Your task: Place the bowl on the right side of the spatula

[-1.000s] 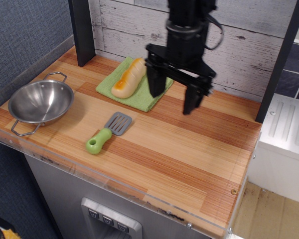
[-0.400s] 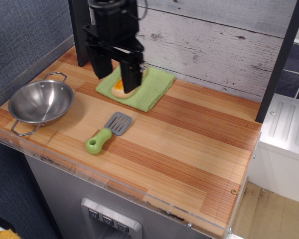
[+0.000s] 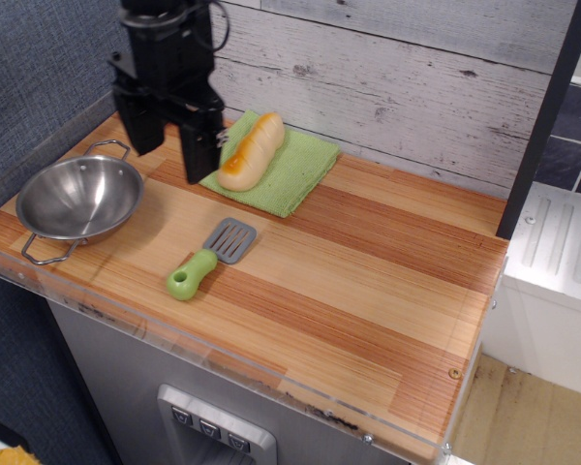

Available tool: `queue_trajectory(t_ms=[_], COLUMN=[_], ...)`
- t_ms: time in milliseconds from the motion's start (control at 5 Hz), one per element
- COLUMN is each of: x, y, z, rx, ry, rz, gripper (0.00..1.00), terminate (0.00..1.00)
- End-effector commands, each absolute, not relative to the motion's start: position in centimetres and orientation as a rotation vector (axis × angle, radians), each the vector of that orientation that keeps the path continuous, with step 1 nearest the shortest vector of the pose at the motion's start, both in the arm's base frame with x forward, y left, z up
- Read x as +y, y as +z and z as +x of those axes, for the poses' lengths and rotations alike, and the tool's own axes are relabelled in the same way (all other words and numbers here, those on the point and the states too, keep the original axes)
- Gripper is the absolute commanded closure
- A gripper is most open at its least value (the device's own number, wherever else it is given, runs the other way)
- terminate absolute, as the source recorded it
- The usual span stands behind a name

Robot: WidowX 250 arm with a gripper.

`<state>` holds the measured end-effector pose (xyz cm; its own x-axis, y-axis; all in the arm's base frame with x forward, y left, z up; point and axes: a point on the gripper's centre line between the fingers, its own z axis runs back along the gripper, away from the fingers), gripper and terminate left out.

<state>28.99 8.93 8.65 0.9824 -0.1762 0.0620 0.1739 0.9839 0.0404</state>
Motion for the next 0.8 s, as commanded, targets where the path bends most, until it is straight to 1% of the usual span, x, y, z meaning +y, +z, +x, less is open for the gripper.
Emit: queue_trajectory(t_ms=[0, 200, 400, 600], x=[13.7, 15.7, 16.8, 15.7], y=[7.8, 6.6, 4.9, 3.3], z=[28.1, 27.6, 27.1, 26.8], rx=[-0.048, -0.018, 0.011, 0.051], ry=[-0.057, -0.007, 0.019, -0.008], rz=[0.044, 0.032, 0.006, -0.011], gripper=[0.00, 0.00, 0.00, 0.00], terminate=[0.00, 0.00, 0.00, 0.00])
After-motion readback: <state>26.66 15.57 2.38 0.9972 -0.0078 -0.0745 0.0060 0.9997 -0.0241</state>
